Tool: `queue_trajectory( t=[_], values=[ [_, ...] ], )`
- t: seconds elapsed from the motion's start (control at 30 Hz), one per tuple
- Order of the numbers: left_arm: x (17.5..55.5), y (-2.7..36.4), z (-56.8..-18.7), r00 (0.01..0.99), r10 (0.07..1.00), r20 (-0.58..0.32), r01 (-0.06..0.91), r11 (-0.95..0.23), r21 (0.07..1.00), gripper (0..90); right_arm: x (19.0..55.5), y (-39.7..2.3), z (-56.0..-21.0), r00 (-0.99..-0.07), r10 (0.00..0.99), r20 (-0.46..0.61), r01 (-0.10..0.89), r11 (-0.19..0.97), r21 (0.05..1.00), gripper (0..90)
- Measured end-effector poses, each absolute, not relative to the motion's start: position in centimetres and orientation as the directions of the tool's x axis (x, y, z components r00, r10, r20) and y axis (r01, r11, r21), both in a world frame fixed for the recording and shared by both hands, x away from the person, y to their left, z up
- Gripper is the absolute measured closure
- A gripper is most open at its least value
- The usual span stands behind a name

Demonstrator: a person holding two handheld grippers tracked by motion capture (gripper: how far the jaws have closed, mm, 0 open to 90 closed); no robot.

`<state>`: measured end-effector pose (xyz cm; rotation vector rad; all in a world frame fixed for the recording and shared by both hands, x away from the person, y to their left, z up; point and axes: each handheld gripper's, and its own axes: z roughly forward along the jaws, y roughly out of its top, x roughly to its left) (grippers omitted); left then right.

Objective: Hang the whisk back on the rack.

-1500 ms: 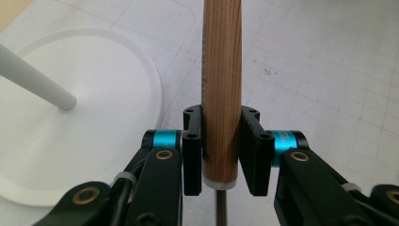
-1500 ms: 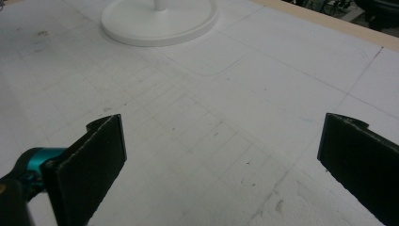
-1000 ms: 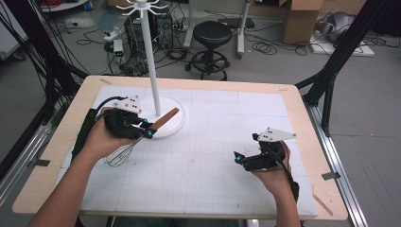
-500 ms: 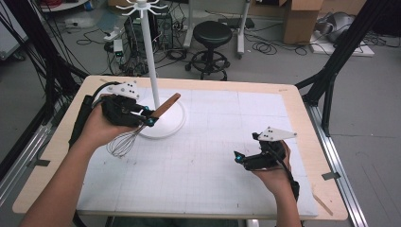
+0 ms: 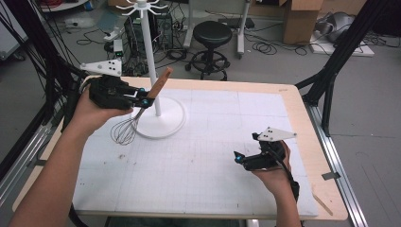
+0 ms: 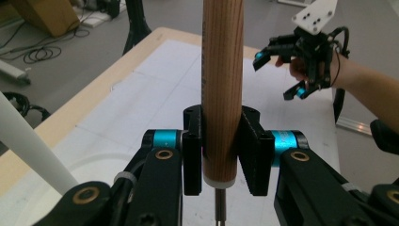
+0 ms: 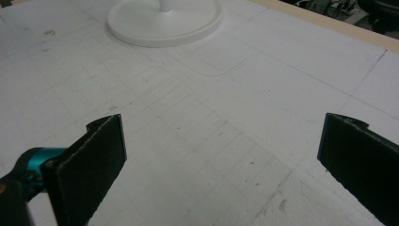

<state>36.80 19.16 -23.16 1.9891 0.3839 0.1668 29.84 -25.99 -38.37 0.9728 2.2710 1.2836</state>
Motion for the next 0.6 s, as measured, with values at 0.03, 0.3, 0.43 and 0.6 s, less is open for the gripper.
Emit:
queue_trajectory(
  t=[0.03,0.3,0.43,0.6],
  values=[
    [36.9,19.2,-23.0,0.938,0.342,-0.047,0.188,-0.391,0.901,72.9,29.8,-26.0,-38.4,-0.700,0.713,0.027,0.391,0.352,0.851,0.4],
    [37.3,19.4,-21.2,0.932,0.362,-0.026,0.167,-0.363,0.917,72.9,30.0,-26.0,-38.4,-0.702,0.712,0.021,0.387,0.356,0.850,0.4],
    [37.4,19.6,-20.2,0.933,0.360,-0.022,0.148,-0.325,0.934,72.9,29.9,-26.0,-38.4,-0.701,0.712,0.027,0.389,0.350,0.852,0.4],
    [37.6,19.9,-19.3,0.926,0.376,-0.021,0.139,-0.288,0.948,72.9,30.0,-25.9,-38.4,-0.702,0.712,0.026,0.390,0.353,0.851,0.4]
  ],
)
